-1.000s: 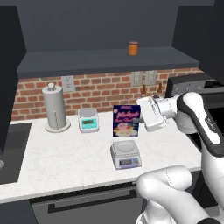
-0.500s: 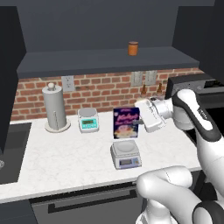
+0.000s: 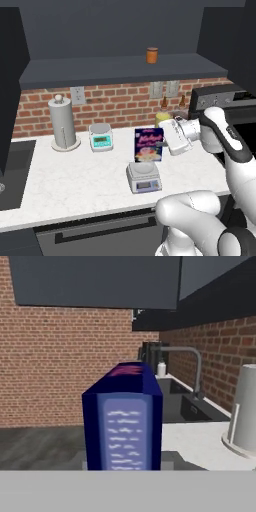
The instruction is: Pick the cereal and place it on the digital scale for weighing, and close the cabinet.
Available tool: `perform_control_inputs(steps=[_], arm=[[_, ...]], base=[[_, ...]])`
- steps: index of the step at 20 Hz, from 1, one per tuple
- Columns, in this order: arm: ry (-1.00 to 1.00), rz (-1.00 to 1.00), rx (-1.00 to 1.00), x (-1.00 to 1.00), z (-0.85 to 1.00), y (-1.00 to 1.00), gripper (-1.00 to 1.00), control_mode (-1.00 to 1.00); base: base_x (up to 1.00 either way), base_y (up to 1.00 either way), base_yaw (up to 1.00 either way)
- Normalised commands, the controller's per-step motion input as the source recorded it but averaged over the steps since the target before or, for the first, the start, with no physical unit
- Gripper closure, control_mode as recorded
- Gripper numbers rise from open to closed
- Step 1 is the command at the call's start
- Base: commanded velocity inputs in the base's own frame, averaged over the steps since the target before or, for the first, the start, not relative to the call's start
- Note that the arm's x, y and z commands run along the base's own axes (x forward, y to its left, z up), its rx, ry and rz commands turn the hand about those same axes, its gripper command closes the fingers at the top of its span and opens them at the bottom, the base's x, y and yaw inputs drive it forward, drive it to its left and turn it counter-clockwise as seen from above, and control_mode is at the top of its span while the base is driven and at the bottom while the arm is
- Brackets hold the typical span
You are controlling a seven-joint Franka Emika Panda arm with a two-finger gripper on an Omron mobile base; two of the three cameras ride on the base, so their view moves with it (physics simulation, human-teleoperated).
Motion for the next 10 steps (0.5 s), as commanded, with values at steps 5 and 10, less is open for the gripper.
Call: perform_control_inputs(steps=[5,10], arm=[[0.13,-0.03,-0.01,0.09,-0.28,-0.08,1.0,-1.0],[0.11,0.0,0.0,0.22,-0.32,-0.11,1.0,-1.0]], base=[[0.0,0.0,0.0],[0.0,0.0,0.0]])
